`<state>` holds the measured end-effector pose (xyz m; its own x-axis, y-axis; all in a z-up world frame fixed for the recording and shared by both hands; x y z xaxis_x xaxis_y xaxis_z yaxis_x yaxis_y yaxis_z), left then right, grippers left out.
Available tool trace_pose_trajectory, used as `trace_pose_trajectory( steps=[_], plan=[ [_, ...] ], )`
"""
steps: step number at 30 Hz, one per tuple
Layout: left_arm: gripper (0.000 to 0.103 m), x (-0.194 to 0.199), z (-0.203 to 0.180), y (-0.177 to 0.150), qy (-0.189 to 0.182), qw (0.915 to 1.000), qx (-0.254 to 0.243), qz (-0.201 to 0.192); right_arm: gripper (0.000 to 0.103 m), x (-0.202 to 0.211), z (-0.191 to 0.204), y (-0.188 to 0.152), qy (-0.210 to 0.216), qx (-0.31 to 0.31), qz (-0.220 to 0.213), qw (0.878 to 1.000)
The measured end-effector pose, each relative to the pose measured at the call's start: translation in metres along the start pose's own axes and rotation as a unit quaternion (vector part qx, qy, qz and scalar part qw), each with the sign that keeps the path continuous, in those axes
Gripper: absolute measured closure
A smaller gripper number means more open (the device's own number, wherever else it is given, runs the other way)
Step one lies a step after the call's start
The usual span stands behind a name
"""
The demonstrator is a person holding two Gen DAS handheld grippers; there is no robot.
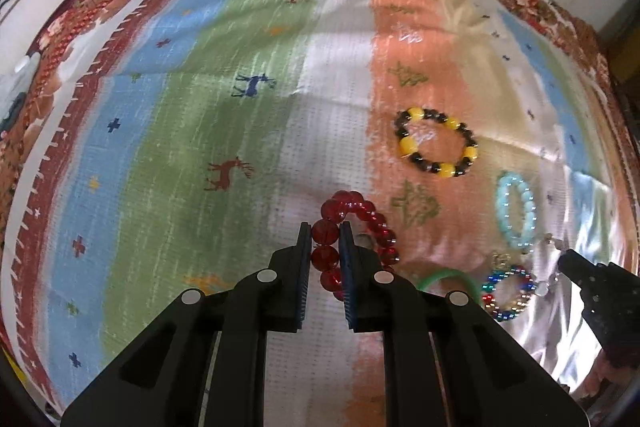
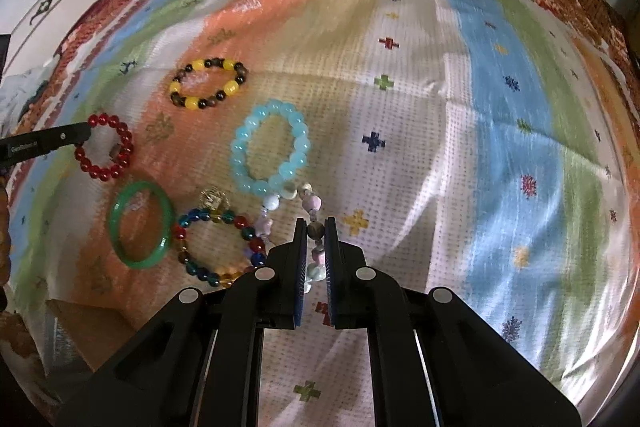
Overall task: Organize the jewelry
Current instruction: 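Lift both held bracelets and carry them over the silver tin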
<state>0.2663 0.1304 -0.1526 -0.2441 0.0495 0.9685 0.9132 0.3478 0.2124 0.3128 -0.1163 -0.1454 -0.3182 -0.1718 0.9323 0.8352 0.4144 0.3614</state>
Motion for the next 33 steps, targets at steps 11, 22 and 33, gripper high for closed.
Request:
trace_pose_trajectory(
  steps=[11,22,33],
  plan=[
    [0.09,0.029,-0.019,-0.006,-0.017,0.999,-0.024,-0.035,0.094,0.026,0.013,0.004,0.018,0.002,-0.032,0.999],
    [0.09,0.051,-0.026,-0.019,-0.028,0.9977,-0.03,-0.055,0.094,0.051,0.02,-0.003,0.025,0.004,-0.059,0.998],
    [0.09,0.075,-0.049,-0.042,-0.039,0.9943,-0.06,-0.079,0.094,0.074,0.034,-0.021,0.033,0.013,-0.08,0.996]
  ],
)
Point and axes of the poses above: each gripper's, at about its wrist camera, not at the fingertips, and x roughly against the way its jaws point, z to its left, y to its top, the point moved 6 cm from there along -x, roughly the way its jaws point, and after that the axes turned 9 degrees about z, right-handed, at the moved point
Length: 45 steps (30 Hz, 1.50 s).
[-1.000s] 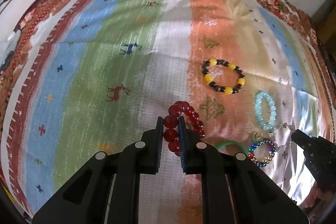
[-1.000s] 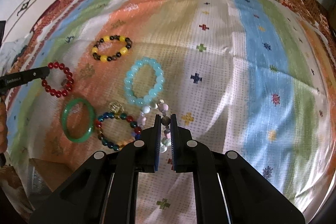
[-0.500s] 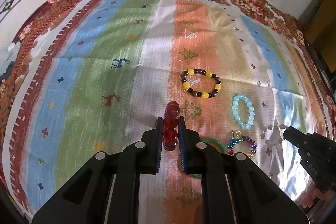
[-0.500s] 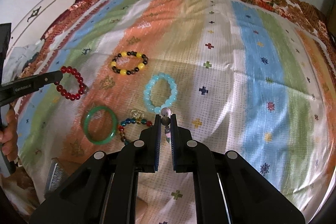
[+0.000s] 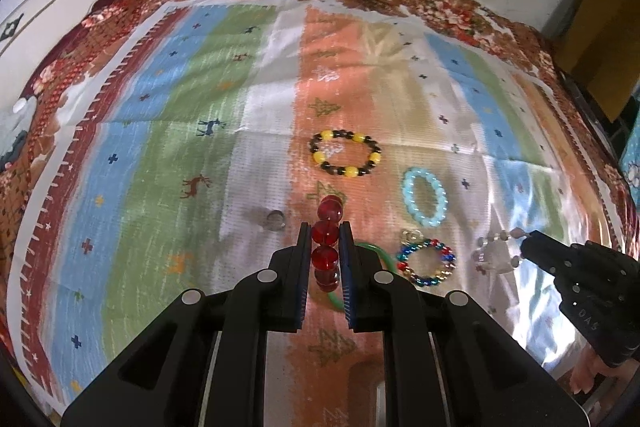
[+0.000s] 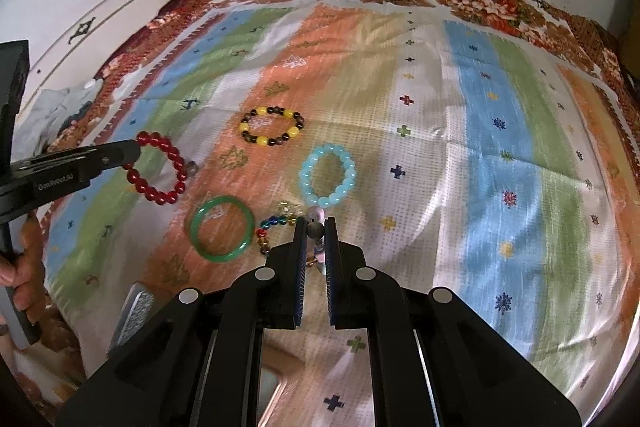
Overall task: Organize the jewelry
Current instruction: 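Lift both held bracelets and carry them over the silver tin, then open both tools to drop the bracelets into the silver tin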
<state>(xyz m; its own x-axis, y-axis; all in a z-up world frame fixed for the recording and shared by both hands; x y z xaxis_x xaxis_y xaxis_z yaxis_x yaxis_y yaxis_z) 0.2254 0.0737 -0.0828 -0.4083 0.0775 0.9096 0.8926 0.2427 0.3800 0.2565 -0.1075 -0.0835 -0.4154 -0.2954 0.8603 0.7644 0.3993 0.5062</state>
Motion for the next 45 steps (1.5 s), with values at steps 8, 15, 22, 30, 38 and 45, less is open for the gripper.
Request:
trace_pose_trajectory(
  steps=[8,15,22,30,38,45],
  plan=[
    [0.09,0.02,-0.015,-0.013,-0.006,0.9996,-0.021,-0.02,0.094,0.022,0.006,-0.01,0.016,0.0,-0.021,1.0],
    [0.09,0.036,-0.025,-0.027,-0.015,0.9987,-0.034,-0.035,0.094,0.04,0.014,-0.017,0.016,0.012,-0.043,0.999],
    [0.09,0.05,-0.033,-0.038,-0.027,0.9974,-0.043,-0.051,0.094,0.053,0.026,-0.024,0.03,0.024,-0.055,0.998],
    [0.09,0.066,-0.047,-0.054,-0.043,0.9954,-0.054,-0.066,0.094,0.069,0.039,-0.034,0.042,0.03,-0.071,0.996],
    [0.09,0.071,-0.054,-0.068,-0.051,0.9944,-0.064,-0.068,0.094,0.073,0.045,-0.048,0.054,0.031,-0.072,0.995],
    [0.09,0.072,-0.059,-0.085,-0.056,0.9939,-0.07,-0.065,0.094,0.076,0.05,-0.062,0.064,0.034,-0.068,0.995]
  ],
)
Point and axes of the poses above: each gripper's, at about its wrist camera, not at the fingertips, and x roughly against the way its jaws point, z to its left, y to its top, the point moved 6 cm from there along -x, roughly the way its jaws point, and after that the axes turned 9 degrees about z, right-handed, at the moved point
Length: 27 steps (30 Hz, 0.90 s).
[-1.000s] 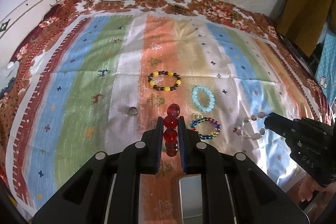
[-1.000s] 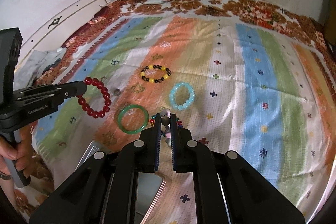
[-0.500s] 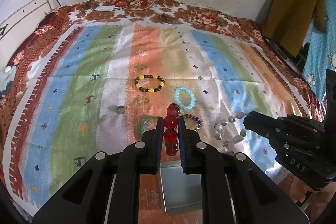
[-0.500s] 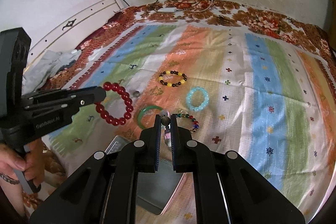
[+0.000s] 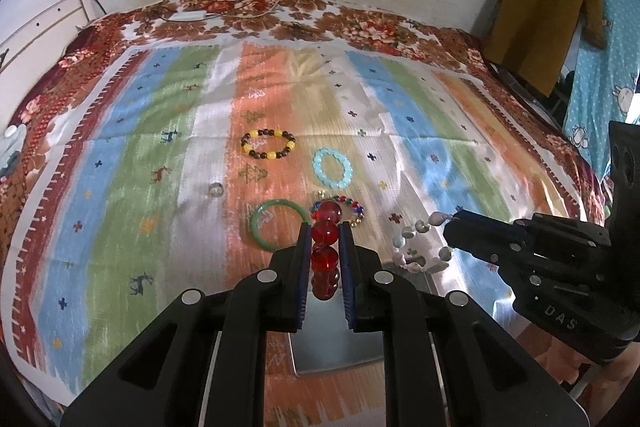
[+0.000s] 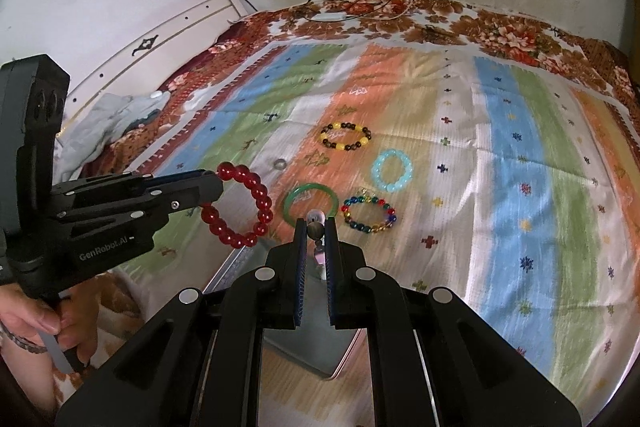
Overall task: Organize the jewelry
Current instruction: 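Open both tools to drop the bracelets into the silver tin, then move left tool to green jade bangle while right tool approaches multicolour bead bracelet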
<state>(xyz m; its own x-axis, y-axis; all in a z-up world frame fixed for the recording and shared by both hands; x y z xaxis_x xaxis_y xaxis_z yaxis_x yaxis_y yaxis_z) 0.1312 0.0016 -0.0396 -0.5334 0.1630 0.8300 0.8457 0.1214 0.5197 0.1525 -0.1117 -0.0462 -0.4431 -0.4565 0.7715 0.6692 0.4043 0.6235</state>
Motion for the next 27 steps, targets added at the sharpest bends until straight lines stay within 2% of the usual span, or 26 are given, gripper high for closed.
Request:
trace_pose_trajectory(
  steps=[7,8,9,11,23,27],
  plan=[
    [0.089,-0.006,-0.009,-0.02,-0.002,0.9997,-0.01,0.022,0.091,-0.001,0.006,-0.009,0.01,0.0,-0.001,1.0],
    [0.089,-0.008,-0.01,-0.023,-0.003,0.9996,-0.011,0.027,0.088,-0.002,0.007,-0.01,0.013,0.001,0.002,1.0],
    [0.083,-0.008,-0.009,-0.024,0.002,0.9996,-0.009,0.028,0.076,-0.002,0.008,-0.011,0.011,0.001,0.002,1.0],
    [0.08,-0.006,-0.007,-0.025,0.017,0.9996,-0.01,0.02,0.066,0.001,0.007,-0.011,0.005,0.004,-0.004,1.0],
    [0.066,-0.008,0.031,-0.014,0.031,0.9984,0.043,0.021,0.059,-0.013,-0.016,-0.013,-0.008,-0.03,0.02,0.999],
    [0.061,-0.012,0.035,-0.011,0.033,0.998,0.046,0.028,0.052,-0.014,-0.018,-0.012,-0.012,-0.028,0.023,0.999]
  ],
)
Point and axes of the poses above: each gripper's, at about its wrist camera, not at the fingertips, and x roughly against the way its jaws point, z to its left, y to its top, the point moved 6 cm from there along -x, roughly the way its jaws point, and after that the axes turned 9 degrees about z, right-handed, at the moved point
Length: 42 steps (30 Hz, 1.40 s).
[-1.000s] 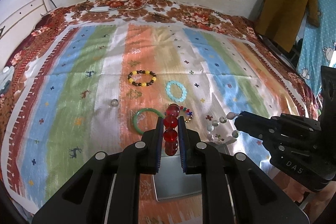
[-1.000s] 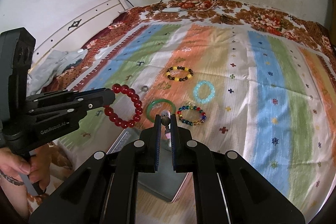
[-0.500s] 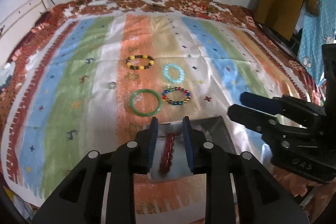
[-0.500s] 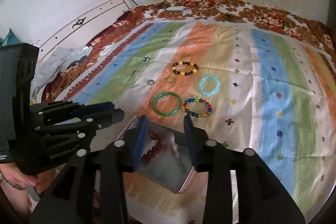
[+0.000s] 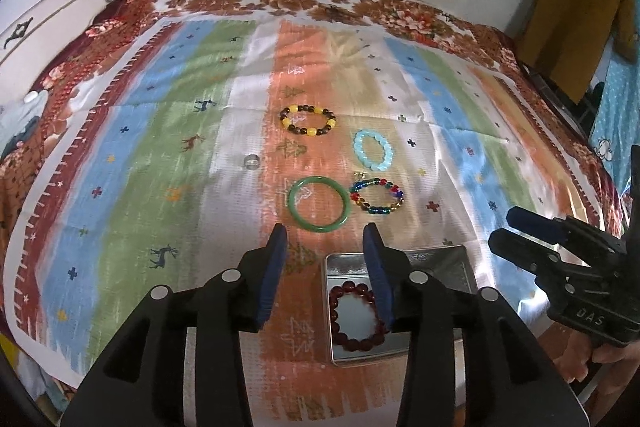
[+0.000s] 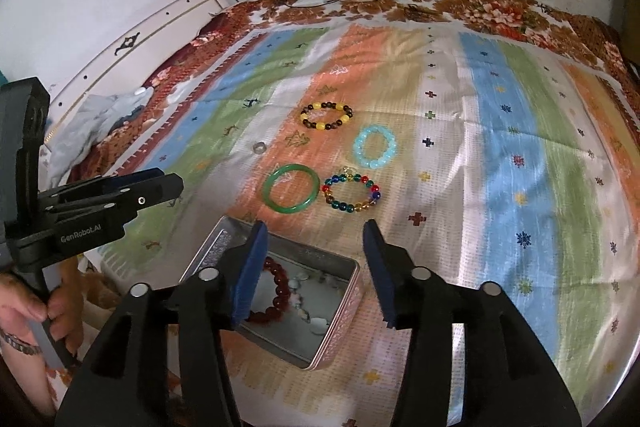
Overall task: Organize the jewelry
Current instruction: 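Move left tool to green jade bangle while right tool approaches multicolour bead bracelet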
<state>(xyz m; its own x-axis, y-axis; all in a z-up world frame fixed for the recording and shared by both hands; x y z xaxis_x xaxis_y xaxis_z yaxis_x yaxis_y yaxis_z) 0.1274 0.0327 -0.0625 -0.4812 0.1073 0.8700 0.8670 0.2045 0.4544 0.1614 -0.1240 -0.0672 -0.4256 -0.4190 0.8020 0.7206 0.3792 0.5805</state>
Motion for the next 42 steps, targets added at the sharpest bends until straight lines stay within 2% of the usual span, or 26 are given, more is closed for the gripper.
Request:
trace_pose_trajectory(
  steps=[10,21,42],
  plan=[
    [0.051,-0.019,0.004,0.017,0.015,0.9996,-0.006,0.023,0.045,-0.015,-0.014,0.008,-0.022,-0.005,0.019,1.0],
    [0.05,-0.047,0.008,0.043,0.032,0.9982,-0.009,0.05,0.045,-0.03,-0.027,0.026,-0.028,-0.009,0.032,0.999],
    [0.048,-0.085,0.012,0.059,0.058,0.9943,-0.023,0.087,0.045,-0.068,-0.045,0.049,-0.057,-0.005,0.066,0.996]
  ],
)
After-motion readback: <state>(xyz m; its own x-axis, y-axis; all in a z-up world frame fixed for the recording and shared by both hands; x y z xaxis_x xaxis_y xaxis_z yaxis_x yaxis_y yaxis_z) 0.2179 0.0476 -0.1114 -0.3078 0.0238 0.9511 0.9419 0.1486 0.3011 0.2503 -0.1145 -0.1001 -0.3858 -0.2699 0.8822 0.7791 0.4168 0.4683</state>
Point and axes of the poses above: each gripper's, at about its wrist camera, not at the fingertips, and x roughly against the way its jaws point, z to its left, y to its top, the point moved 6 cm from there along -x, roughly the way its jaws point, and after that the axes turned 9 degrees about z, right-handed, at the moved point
